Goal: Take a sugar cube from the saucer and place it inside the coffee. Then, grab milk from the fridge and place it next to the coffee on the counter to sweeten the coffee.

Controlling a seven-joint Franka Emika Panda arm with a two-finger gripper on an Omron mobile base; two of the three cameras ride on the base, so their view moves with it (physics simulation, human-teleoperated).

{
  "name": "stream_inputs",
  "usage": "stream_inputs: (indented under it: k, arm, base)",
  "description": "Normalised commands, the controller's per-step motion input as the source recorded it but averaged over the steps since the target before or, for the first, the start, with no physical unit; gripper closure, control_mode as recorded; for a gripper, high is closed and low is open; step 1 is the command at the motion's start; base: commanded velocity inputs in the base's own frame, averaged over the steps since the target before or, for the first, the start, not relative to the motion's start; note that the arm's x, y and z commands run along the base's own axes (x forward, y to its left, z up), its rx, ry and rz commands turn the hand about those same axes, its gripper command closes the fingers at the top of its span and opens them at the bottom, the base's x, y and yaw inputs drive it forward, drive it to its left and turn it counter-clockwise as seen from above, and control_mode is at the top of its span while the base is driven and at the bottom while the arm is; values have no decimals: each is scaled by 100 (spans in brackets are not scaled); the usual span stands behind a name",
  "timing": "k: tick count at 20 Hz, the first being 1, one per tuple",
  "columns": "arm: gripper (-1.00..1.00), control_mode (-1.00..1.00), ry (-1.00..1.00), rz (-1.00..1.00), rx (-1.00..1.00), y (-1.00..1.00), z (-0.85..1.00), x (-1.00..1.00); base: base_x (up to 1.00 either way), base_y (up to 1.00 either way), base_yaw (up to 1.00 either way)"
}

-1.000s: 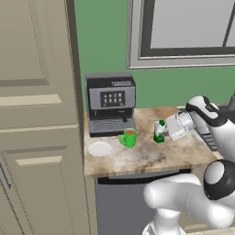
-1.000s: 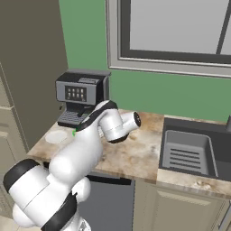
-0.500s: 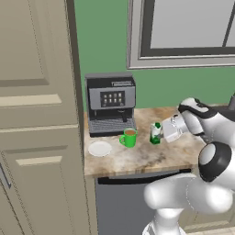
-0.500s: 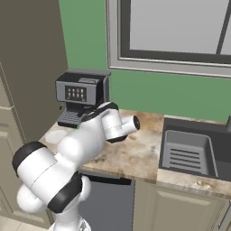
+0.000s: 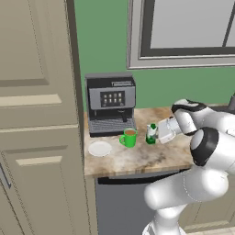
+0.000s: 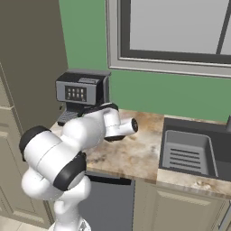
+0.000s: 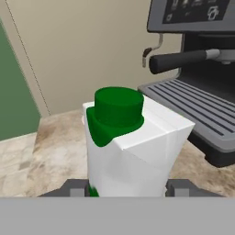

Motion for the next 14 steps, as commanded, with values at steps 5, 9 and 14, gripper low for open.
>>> stream_inputs:
  k: [5,9,14]
  arm:
    - [100,-100,-5,-3,0,1,-23,21]
    - [100,-100,-5,-3,0,0,-20,19]
    - [100,-100,-4,-3,0,3,-16,21]
  base:
    - [0,0,0]
    - [0,0,0]
    - [0,0,0]
